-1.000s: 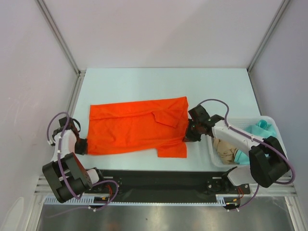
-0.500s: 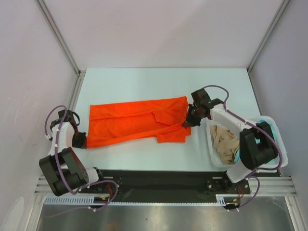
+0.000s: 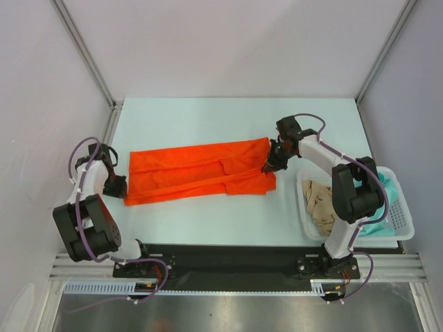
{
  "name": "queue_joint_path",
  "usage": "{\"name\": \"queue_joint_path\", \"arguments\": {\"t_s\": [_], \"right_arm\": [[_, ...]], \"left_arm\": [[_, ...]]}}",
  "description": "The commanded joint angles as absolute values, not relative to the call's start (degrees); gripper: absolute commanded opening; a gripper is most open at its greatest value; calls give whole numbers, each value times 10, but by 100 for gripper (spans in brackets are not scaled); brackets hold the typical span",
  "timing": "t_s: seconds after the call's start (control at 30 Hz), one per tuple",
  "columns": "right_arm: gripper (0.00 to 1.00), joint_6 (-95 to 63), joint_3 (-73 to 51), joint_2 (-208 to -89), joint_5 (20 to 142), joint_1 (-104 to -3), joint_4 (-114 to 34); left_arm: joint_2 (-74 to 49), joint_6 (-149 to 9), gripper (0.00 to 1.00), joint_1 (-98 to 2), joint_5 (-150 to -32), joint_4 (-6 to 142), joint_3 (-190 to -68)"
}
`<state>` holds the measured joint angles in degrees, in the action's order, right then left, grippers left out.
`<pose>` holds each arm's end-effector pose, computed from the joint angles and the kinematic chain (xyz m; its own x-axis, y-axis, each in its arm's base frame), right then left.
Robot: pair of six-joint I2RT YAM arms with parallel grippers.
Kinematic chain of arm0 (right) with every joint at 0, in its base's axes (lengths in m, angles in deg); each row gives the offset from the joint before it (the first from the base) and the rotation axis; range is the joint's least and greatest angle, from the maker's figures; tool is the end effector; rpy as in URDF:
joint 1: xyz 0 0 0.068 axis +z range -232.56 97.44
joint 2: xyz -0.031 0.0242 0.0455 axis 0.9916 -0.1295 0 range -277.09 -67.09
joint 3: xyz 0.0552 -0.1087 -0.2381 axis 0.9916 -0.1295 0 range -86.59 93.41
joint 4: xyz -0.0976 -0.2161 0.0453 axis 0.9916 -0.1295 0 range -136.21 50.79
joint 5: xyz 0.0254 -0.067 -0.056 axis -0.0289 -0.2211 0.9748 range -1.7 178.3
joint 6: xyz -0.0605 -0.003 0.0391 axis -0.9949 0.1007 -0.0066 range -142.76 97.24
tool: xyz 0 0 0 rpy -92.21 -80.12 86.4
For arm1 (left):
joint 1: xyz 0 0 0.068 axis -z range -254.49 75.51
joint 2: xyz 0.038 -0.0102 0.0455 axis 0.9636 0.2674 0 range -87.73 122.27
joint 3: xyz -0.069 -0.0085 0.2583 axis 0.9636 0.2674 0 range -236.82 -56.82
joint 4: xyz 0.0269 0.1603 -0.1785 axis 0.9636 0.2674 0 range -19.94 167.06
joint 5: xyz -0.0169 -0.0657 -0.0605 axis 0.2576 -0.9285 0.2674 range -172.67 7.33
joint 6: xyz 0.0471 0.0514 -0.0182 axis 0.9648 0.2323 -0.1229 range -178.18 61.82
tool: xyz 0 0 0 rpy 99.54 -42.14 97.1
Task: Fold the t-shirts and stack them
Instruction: Fold the tshirt
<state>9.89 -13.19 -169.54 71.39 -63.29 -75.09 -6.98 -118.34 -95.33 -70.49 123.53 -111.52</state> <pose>0.3301 0.1337 0.1911 -0.9531 0.2135 -0.2146 0.0975 0.8876 0.4503 0.2101 0.0935 0.1943 -0.1244 -0.9546 -0.2705 -0.9880 0.1442 -0.0545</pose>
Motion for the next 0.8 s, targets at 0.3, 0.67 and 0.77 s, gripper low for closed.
{"name": "queue_joint_path", "arguments": {"t_s": [0.3,0.67,0.77], "right_arm": [[0,64,-29,-1762,686,-670,-772],[0,58,17,-1805,667,-674,-781],[1,56,21,-1810,669,-674,-781]], "left_arm": [[21,-1211,6,-925,-703,1231,-1220],[79,-1208,9,-919,-696,1241,-1287],[93,-1208,12,-916,-697,1242,-1299]]}}
